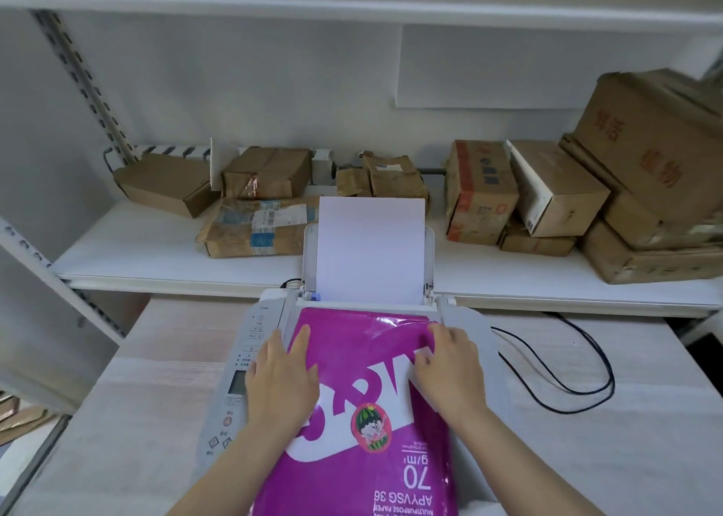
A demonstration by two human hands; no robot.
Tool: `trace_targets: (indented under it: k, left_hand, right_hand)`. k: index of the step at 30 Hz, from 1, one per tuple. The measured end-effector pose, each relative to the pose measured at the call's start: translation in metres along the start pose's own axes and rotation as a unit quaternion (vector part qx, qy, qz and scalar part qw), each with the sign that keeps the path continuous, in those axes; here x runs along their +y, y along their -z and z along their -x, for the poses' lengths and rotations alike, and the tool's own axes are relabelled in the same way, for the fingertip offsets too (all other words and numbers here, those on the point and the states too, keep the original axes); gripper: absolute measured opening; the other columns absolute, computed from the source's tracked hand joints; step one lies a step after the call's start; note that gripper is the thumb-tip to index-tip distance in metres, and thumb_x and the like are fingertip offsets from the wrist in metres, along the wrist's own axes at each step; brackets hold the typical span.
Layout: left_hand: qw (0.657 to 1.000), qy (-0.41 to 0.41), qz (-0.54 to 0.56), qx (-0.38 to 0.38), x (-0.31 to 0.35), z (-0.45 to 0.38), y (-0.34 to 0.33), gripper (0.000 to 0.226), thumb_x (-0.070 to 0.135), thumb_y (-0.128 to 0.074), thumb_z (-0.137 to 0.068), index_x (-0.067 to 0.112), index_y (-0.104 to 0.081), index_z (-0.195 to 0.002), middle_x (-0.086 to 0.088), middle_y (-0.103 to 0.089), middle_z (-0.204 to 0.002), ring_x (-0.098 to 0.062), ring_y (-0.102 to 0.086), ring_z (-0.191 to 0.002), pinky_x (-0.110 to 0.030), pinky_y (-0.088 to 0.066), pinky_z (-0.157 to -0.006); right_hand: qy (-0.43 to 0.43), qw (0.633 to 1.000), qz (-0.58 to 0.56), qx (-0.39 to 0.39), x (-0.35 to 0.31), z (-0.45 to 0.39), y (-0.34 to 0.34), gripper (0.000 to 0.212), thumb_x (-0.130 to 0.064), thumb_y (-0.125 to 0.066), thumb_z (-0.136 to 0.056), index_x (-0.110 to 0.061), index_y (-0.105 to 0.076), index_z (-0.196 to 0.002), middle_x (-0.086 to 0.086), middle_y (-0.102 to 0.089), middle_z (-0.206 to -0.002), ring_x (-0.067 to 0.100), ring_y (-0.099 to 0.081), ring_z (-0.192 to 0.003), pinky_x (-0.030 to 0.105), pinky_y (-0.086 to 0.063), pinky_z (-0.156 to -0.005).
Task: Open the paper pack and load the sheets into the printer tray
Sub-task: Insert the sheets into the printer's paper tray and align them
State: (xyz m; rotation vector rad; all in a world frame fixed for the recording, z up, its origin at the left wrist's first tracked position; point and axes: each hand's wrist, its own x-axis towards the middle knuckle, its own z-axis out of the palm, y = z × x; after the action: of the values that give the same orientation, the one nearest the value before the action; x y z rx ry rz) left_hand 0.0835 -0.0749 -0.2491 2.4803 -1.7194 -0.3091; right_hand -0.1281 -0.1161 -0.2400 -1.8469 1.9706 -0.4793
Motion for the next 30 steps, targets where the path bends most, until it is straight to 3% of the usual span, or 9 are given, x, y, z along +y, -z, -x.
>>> trace_targets:
  k: [5,12,17,23,28,30]
  left_hand:
    - [0.999,0.014,0.045,-0.026,-0.014,0.037,-0.005,0.059,0.035,-0.043,-0.096,0.031,-0.020,-0.151,-0.009,-0.035,-0.145,-0.025,-0.045,-0.127,-0.034,-0.044,-0.100]
    - [0.997,0.016,0.063,-0.048,-0.026,0.062,-0.011,0.061,0.034,-0.047,-0.094,0.030,-0.022,-0.150,-0.007,-0.045,-0.128,-0.023,-0.047,-0.116,-0.033,-0.045,-0.096]
    - [0.998,0.017,0.042,-0.039,-0.032,0.069,-0.009,0.062,0.041,-0.047,-0.094,0.031,-0.020,-0.149,-0.007,-0.045,-0.116,-0.021,-0.049,-0.106,-0.030,-0.047,-0.087]
    - [0.999,-0.019,0.013,-0.037,-0.041,0.076,-0.004,0.059,0.045,-0.042,-0.095,0.030,-0.021,-0.148,-0.007,-0.045,-0.118,-0.022,-0.050,-0.108,-0.032,-0.048,-0.089]
    - [0.992,-0.016,0.106,-0.070,-0.052,0.068,0.039,0.055,0.040,-0.046,-0.092,0.027,-0.033,-0.144,-0.010,-0.045,-0.131,-0.026,-0.051,-0.117,-0.039,-0.048,-0.098]
    - [0.986,-0.026,0.161,-0.039,-0.053,0.063,0.079,0.056,0.039,-0.048,-0.093,0.025,-0.035,-0.145,-0.011,-0.044,-0.142,-0.027,-0.054,-0.121,-0.041,-0.046,-0.103]
  right_hand:
    - [-0.024,0.999,-0.010,-0.024,0.005,0.047,-0.009,0.025,-0.024,-0.048,-0.092,-0.022,-0.049,-0.117,0.005,-0.050,-0.121,0.023,-0.047,-0.109,0.025,-0.040,-0.076]
    - [-0.038,0.999,0.021,-0.022,0.003,0.085,-0.019,0.041,-0.031,-0.048,-0.094,-0.027,-0.042,-0.135,0.002,-0.047,-0.125,0.018,-0.045,-0.114,0.026,-0.047,-0.090]
    - [-0.042,0.995,0.090,0.003,-0.002,0.100,-0.024,0.041,-0.035,-0.043,-0.094,-0.028,-0.041,-0.135,0.003,-0.046,-0.128,0.020,-0.044,-0.116,0.030,-0.047,-0.089]
    - [-0.027,0.992,0.126,-0.007,-0.004,0.110,-0.017,0.043,-0.038,-0.042,-0.095,-0.026,-0.043,-0.136,0.003,-0.044,-0.136,0.021,-0.041,-0.124,0.033,-0.045,-0.095]
    - [-0.027,0.999,0.041,-0.001,-0.012,0.108,0.033,0.040,-0.035,-0.046,-0.094,-0.023,-0.052,-0.131,0.003,-0.050,-0.136,0.022,-0.041,-0.127,0.036,-0.045,-0.098]
    - [-0.006,0.999,0.002,0.044,-0.022,0.106,0.073,0.037,-0.033,-0.051,-0.093,-0.021,-0.057,-0.128,0.003,-0.054,-0.134,0.022,-0.045,-0.125,0.034,-0.042,-0.097]
